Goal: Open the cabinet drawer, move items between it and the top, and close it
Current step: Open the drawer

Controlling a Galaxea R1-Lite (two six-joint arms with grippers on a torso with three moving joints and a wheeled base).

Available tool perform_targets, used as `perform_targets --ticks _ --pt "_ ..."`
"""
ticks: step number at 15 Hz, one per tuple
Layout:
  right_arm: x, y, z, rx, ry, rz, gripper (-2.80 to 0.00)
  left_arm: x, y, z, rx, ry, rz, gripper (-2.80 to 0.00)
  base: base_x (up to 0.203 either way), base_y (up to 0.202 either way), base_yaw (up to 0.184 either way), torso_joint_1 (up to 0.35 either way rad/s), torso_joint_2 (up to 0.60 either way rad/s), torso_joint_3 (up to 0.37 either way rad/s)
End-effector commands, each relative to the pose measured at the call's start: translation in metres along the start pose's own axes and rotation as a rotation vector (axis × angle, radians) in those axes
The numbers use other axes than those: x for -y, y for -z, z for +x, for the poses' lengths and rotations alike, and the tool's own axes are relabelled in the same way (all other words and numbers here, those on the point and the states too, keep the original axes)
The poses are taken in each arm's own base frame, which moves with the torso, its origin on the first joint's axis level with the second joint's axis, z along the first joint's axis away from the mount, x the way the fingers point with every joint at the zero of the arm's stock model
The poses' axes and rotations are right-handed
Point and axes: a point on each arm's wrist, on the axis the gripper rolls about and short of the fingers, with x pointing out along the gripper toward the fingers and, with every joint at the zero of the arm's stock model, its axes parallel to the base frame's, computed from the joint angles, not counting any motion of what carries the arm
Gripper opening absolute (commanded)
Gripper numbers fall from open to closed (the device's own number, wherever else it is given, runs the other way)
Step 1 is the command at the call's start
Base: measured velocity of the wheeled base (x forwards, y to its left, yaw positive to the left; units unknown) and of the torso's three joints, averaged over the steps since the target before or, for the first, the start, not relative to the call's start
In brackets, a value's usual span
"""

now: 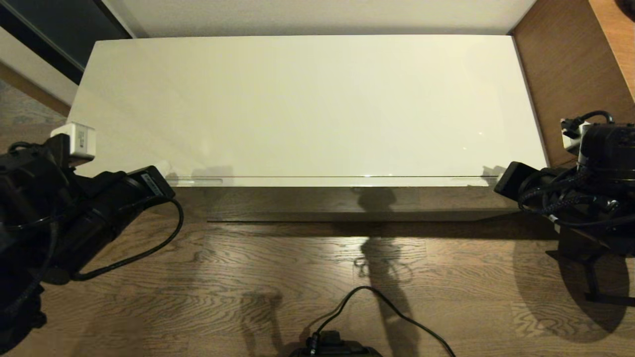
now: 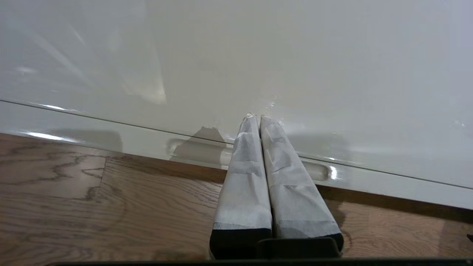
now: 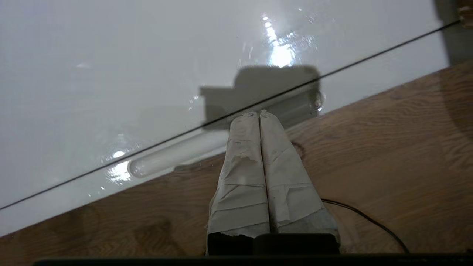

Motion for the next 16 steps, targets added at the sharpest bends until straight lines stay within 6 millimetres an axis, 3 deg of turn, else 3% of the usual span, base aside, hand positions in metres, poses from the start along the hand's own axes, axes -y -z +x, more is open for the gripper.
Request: perform_targets --ticks 1,4,16 --pt "-0.003 0.000 -0.009 0.017 -0.005 -0.001 -2.80 0.002 0.003 -0.003 -0.008 0.010 -0.004 -2.80 0.000 0.000 0.000 0.000 0.00 0.000" --pt "0.002 0.013 -0.006 -0.018 0.025 -0.010 -2.80 0.000 0.014 -0.004 -0.040 0.002 -0.022 -2.80 0.000 0.000 0.000 0.000 0.00 0.000" --pt "0.002 0.017 -0.004 -0.029 0.029 -0.005 -2.80 -0.003 0.022 -0.004 -0.072 -0.002 0.009 -2.80 0.000 0.000 0.000 0.000 0.00 0.000"
